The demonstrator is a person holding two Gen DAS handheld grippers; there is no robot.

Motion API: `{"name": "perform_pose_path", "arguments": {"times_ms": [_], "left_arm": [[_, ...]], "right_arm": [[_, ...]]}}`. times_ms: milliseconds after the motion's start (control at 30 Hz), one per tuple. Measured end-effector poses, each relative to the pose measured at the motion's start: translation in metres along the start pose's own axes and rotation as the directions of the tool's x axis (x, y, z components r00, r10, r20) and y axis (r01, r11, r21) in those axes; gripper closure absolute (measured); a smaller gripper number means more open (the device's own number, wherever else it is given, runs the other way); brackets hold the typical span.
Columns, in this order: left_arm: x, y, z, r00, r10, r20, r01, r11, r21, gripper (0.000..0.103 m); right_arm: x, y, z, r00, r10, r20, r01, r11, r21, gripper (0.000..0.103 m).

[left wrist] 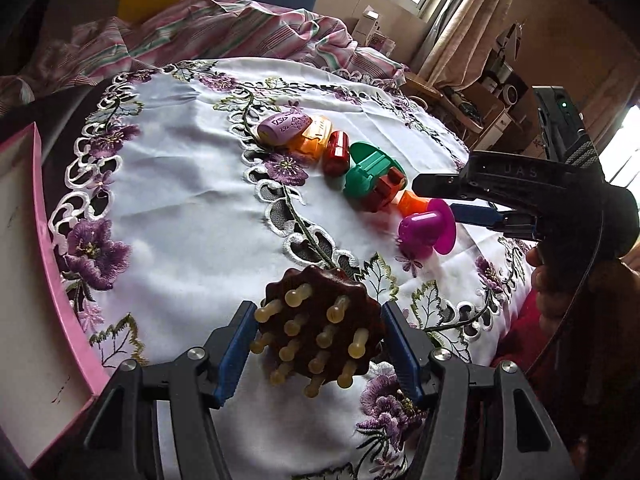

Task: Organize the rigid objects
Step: 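Lift the brown brush with the left gripper while the right gripper grasps the magenta funnel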

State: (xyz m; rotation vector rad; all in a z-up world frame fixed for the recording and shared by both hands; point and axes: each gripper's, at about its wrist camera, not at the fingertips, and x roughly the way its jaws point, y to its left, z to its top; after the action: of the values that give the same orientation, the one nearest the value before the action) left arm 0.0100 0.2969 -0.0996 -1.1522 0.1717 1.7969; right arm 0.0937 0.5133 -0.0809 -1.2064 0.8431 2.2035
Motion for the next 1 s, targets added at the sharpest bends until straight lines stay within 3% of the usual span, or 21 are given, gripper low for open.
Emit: {"name": "perform_pose_path", "arguments": {"times_ms": [200, 433, 500, 533, 1000], "left_arm": [[0.004, -0.002, 0.003, 1.000, -0.001, 0.001, 0.001, 1.000, -0.003, 0.039], [0.009, -0.002, 0.004, 1.000, 0.014, -0.015, -0.014, 1.000, -0.013, 0.039], [0.011, 0.001, 0.004, 1.000, 0.007, -0.020, -0.008, 0.999, -0.031, 0.039], [0.011, 0.002, 0.005, 1.000, 0.006, -0.022, -0.007, 0.999, -0.038, 0.039], [-0.013, -0.001, 0.002, 1.000, -0.009, 0.022, 0.009, 1.000, -0.014, 0.040]], "right_arm": [[0.008, 0.008, -0.003, 0.999, -0.034, -0.031, 0.033, 0.998, -0.050, 0.033], [0.028, 0.017, -0.007, 0.986, -0.143, -0.087, 0.131, 0.982, -0.134, 0.034], [0.038, 0.017, -0.010, 0.973, -0.195, -0.121, 0.174, 0.971, -0.165, 0.049], [0.038, 0.019, -0.010, 0.972, -0.209, -0.110, 0.188, 0.966, -0.178, 0.049], [0.037, 0.017, -0.010, 0.970, -0.225, -0.092, 0.200, 0.954, -0.222, 0.052]]}}
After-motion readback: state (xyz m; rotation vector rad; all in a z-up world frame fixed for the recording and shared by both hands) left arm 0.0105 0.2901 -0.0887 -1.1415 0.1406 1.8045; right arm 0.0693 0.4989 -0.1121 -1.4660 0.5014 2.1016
